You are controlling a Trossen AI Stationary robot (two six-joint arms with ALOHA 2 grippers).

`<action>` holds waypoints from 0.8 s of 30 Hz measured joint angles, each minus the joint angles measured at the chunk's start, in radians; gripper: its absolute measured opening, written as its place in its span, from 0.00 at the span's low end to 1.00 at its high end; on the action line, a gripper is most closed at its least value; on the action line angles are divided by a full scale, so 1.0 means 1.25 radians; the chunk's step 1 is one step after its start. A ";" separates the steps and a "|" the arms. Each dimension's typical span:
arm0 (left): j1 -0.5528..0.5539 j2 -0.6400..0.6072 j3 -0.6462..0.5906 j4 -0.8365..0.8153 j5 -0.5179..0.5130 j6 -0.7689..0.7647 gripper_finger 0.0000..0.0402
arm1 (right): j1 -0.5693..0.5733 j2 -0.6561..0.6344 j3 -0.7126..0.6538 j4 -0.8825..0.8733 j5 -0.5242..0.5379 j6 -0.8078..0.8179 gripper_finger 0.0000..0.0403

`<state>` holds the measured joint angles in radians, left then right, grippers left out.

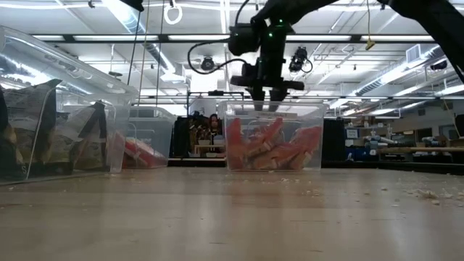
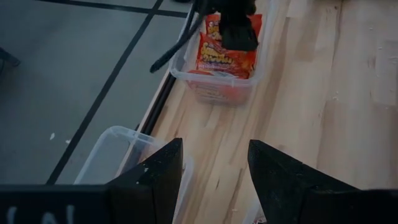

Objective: Sort Maruchan noodles
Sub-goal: Return to Home Position

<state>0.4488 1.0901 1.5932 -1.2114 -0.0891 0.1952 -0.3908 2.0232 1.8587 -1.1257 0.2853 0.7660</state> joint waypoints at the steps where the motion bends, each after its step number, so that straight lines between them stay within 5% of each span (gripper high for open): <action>1: 0.000 0.000 0.000 0.000 0.000 0.000 0.47 | -0.009 -0.001 0.000 -0.008 -0.012 -0.024 0.41; 6: 0.000 -0.008 0.000 -0.013 0.000 0.001 0.47 | -0.039 -0.002 -0.001 -0.021 -0.006 -0.235 0.54; 12: 0.000 -0.071 -0.001 0.031 0.057 -0.057 0.47 | -0.016 -0.034 -0.002 0.099 0.050 -0.477 0.57; 18: -0.003 -0.152 -0.031 0.167 0.067 -0.158 0.47 | -0.016 -0.083 -0.002 0.379 -0.261 -0.690 0.49; 24: -0.003 -0.177 -0.034 0.155 -0.112 -0.167 0.47 | -0.040 -0.133 -0.002 0.481 -0.453 -0.752 0.35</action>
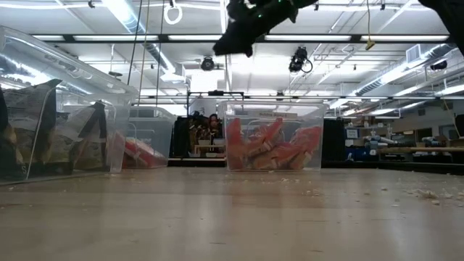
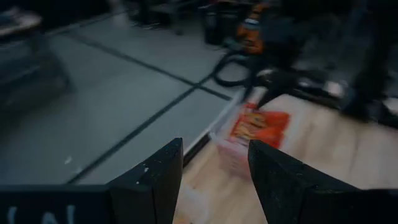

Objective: Sort Maruchan noodles
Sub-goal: Return to Home Position

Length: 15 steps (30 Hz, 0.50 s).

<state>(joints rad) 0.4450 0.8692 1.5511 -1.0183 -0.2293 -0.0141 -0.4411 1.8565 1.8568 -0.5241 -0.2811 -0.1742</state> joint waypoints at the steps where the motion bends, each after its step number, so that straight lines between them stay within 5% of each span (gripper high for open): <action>1: 0.000 -0.001 -0.001 -0.002 -0.025 -0.037 0.47 | -0.005 -0.010 0.000 0.001 -0.036 -0.006 0.31; 3: 0.000 0.000 -0.004 0.002 -0.042 -0.129 0.47 | -0.015 -0.027 -0.001 0.002 -0.130 -0.010 0.22; 7: -0.025 -0.006 -0.083 0.115 0.039 -0.103 0.47 | -0.029 -0.096 -0.090 0.037 -0.312 -0.054 0.03; 15: -0.124 -0.034 -0.394 0.591 0.164 -0.059 0.47 | -0.030 -0.384 -0.524 0.384 -0.272 0.039 0.02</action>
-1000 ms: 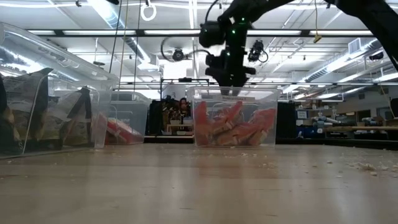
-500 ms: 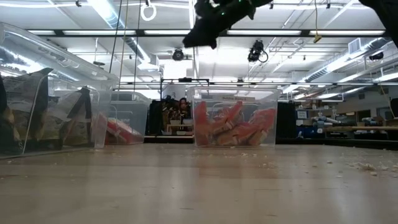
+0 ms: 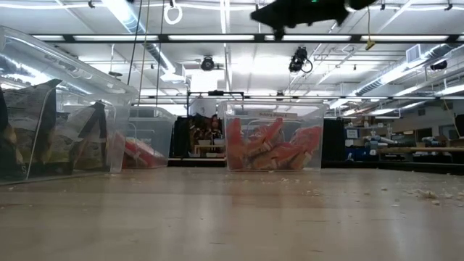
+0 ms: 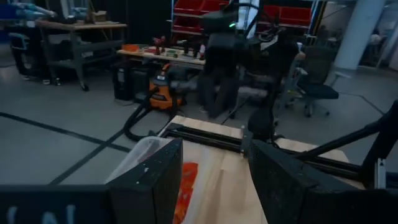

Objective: Sort Maruchan noodles
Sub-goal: Return to Home Position

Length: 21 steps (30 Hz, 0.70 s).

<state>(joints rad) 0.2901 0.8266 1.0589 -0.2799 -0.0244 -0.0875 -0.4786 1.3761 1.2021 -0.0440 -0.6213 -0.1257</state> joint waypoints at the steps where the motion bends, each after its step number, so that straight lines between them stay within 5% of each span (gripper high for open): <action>1: -0.006 0.001 -0.035 0.045 0.000 -0.001 0.47 | 0.000 -0.042 -0.057 0.052 0.017 0.023 0.02; 5: -0.012 0.003 -0.149 0.177 -0.010 -0.019 0.47 | 0.000 -0.197 -0.249 0.156 0.098 0.110 0.05; 14: -0.014 0.004 -0.278 0.108 -0.019 -0.124 0.47 | -0.007 -0.432 -0.542 0.116 0.120 0.066 0.08; 21: -0.092 -0.035 -0.453 0.342 0.050 0.022 0.47 | -0.009 -0.539 -0.740 0.326 0.135 0.096 0.08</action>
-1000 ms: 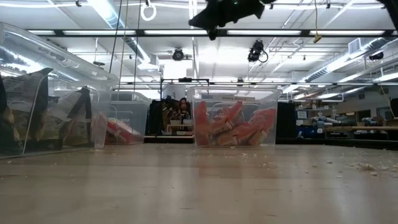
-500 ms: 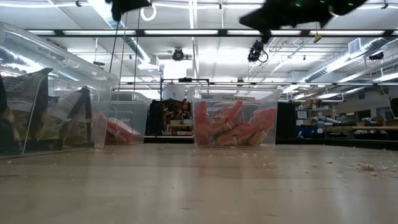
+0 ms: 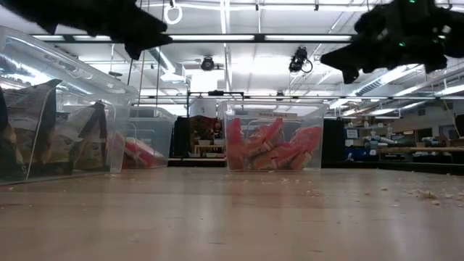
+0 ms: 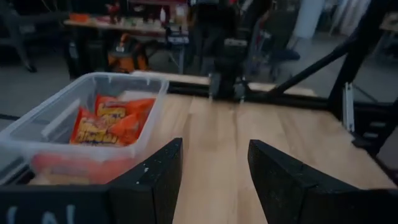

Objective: Sort Maruchan noodles
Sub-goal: Return to Home Position

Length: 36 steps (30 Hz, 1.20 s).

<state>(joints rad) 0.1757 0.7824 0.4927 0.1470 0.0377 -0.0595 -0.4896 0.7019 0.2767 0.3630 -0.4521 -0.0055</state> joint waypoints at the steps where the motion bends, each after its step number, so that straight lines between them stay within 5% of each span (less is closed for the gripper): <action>1: -0.009 -0.015 -0.031 0.031 -0.002 0.002 0.47 | -0.001 -0.021 -0.030 0.034 -0.002 0.015 0.08; 7: -0.043 -0.140 -0.218 0.200 -0.002 0.015 0.47 | -0.039 -0.150 -0.201 0.236 -0.062 0.126 0.10; 13: -0.059 -0.282 -0.384 0.329 0.012 -0.034 0.47 | -0.105 -0.241 -0.216 0.217 -0.190 0.173 0.11; 19: -0.073 -0.388 -0.387 0.200 0.068 -0.048 0.47 | -0.145 -0.301 -0.216 0.218 -0.303 0.212 0.12; 25: -0.073 -0.501 -0.387 0.121 0.145 -0.031 0.47 | -0.157 -0.327 -0.216 0.182 -0.307 0.220 0.12; 29: -0.073 -0.561 -0.387 0.053 0.121 -0.026 0.47 | -0.155 -0.321 -0.216 0.175 -0.301 0.220 0.12; 36: -0.073 -0.564 -0.387 0.039 0.124 -0.136 0.47 | -0.155 -0.321 -0.216 0.175 -0.296 0.219 0.12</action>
<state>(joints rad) 0.0845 0.0776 0.0086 0.1959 0.1925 -0.2294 -0.6830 0.3004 0.0067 0.5819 -0.8227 0.2687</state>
